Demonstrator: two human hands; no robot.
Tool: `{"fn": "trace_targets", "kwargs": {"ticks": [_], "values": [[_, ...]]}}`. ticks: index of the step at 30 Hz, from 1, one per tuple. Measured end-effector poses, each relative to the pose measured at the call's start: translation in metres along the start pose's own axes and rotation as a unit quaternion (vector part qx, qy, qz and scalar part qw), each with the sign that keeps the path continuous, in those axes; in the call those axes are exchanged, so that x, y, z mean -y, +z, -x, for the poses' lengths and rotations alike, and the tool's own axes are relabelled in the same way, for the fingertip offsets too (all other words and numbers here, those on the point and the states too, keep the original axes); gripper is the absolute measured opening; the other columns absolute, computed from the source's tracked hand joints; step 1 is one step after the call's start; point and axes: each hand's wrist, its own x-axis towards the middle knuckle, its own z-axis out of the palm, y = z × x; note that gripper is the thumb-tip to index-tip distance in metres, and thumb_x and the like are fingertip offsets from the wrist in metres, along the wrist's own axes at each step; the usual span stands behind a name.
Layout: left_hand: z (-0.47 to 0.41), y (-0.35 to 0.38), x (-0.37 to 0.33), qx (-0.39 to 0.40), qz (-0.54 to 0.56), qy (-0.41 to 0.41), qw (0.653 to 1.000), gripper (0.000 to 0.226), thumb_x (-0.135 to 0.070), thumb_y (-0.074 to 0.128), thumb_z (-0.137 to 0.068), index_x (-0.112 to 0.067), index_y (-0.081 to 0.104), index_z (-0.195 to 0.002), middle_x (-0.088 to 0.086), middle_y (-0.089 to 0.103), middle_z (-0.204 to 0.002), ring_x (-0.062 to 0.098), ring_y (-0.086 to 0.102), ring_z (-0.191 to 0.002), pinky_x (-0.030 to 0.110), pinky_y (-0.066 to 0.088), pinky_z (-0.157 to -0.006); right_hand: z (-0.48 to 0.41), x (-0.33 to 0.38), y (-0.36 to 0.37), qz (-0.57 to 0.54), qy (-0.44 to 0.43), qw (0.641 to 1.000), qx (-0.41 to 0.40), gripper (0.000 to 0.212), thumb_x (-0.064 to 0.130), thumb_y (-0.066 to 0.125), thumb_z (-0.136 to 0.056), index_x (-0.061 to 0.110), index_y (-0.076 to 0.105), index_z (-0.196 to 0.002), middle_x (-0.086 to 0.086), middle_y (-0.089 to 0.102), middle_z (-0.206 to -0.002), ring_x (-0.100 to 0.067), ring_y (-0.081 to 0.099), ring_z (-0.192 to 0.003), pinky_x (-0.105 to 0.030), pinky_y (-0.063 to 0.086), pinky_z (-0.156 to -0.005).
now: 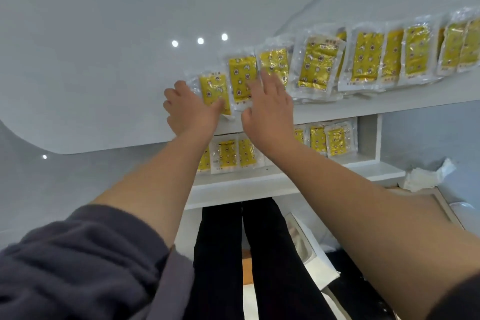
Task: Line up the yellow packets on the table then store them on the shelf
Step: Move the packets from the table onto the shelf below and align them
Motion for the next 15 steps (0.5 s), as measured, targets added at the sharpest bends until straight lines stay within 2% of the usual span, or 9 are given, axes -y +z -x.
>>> {"fn": "trace_targets", "kwargs": {"ticks": [3, 7, 10, 12, 15], "values": [[-0.014, 0.004, -0.010, -0.010, -0.080, 0.042, 0.996, 0.090, -0.059, 0.075, -0.069, -0.013, 0.033, -0.134, 0.011, 0.038, -0.131, 0.031, 0.041, -0.119, 0.043, 0.042, -0.089, -0.017, -0.001, 0.010, 0.061, 0.052, 0.995, 0.063, 0.075, 0.021, 0.049, -0.091, 0.021, 0.007, -0.154, -0.009, -0.012, -0.162, -0.037, -0.011, -0.147, -0.052, 0.009, -0.119], [-0.033, -0.010, 0.002, -0.019, -0.076, 0.046, 0.996, 0.093, -0.059, 0.077, -0.066, -0.015, 0.032, -0.134, 0.011, 0.039, -0.129, 0.031, 0.042, -0.118, 0.045, 0.042, -0.090, -0.014, 0.014, 0.030, 0.095, 0.053, 0.989, 0.098, 0.082, 0.026, 0.048, -0.091, 0.019, -0.004, -0.155, -0.011, -0.021, -0.159, -0.042, -0.017, -0.145, -0.046, 0.018, -0.117], [-0.048, -0.030, 0.029, -0.030, -0.046, 0.012, 0.998, 0.092, -0.055, 0.079, -0.067, -0.013, 0.033, -0.134, 0.012, 0.039, -0.130, 0.033, 0.043, -0.120, 0.047, 0.044, -0.089, -0.009, 0.037, 0.040, 0.111, 0.037, 0.986, 0.123, 0.081, 0.027, 0.047, -0.092, 0.020, -0.004, -0.155, -0.008, -0.020, -0.160, -0.043, -0.016, -0.145, -0.046, 0.022, -0.116], [-0.053, -0.041, 0.042, -0.036, -0.048, 0.010, 0.998, 0.090, -0.053, 0.079, -0.068, -0.011, 0.034, -0.134, 0.013, 0.038, -0.131, 0.033, 0.042, -0.120, 0.048, 0.046, -0.087, -0.009, 0.051, 0.042, 0.079, 0.012, 0.986, 0.144, 0.078, 0.025, 0.047, -0.092, 0.023, 0.001, -0.155, -0.003, -0.013, -0.162, -0.038, -0.008, -0.147, -0.047, 0.026, -0.114], [-0.050, -0.047, 0.046, -0.029, -0.049, 0.019, 0.998, 0.092, -0.056, 0.077, -0.069, -0.010, 0.032, -0.136, 0.013, 0.035, -0.134, 0.033, 0.038, -0.122, 0.043, 0.046, -0.080, -0.013, 0.060, 0.034, 0.024, 0.021, 0.994, 0.103, 0.071, 0.021, 0.053, -0.090, 0.027, 0.018, -0.151, 0.001, -0.001, -0.163, -0.029, 0.007, -0.148, -0.051, 0.028, -0.111]]}}
